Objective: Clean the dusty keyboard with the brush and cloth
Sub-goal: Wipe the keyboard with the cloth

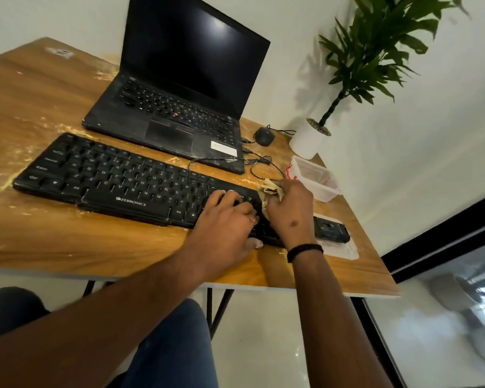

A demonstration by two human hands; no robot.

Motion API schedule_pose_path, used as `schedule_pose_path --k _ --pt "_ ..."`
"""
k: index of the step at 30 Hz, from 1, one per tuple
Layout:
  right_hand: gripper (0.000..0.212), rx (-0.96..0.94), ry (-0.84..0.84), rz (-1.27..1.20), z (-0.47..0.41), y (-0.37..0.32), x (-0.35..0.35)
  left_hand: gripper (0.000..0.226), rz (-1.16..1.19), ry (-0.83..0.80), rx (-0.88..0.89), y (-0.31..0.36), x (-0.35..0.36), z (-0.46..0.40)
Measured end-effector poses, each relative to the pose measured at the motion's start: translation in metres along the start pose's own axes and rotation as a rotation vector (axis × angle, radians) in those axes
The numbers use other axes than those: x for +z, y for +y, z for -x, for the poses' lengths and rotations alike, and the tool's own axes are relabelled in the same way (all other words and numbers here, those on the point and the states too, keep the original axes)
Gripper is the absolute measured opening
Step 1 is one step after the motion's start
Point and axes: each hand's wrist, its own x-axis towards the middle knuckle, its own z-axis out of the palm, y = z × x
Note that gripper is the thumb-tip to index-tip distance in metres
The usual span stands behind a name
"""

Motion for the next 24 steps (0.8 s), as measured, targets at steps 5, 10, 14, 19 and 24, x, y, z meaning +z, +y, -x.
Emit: schedule_pose_path --k 5,10,14,19,24 --pt "0.026 -0.074 -0.065 0.013 0.033 0.0 -0.002 0.037 -0.012 0.008 0.004 0.002 -0.003 0.0" --pt "0.022 -0.081 -0.169 0.029 0.044 0.009 -0.012 0.03 -0.012 0.047 0.008 0.002 0.001 0.0" --pt "0.015 -0.042 -0.112 0.078 0.019 0.006 -0.004 0.045 -0.003 0.022 -0.003 0.001 0.003 -0.004" --pt "0.017 0.026 -0.061 0.01 -0.005 0.001 -0.008 0.054 -0.023 0.002 -0.017 0.001 0.002 -0.003" --pt "0.012 -0.02 -0.187 0.069 0.029 0.008 -0.007 0.045 -0.034 0.036 -0.001 0.0 0.004 -0.002"
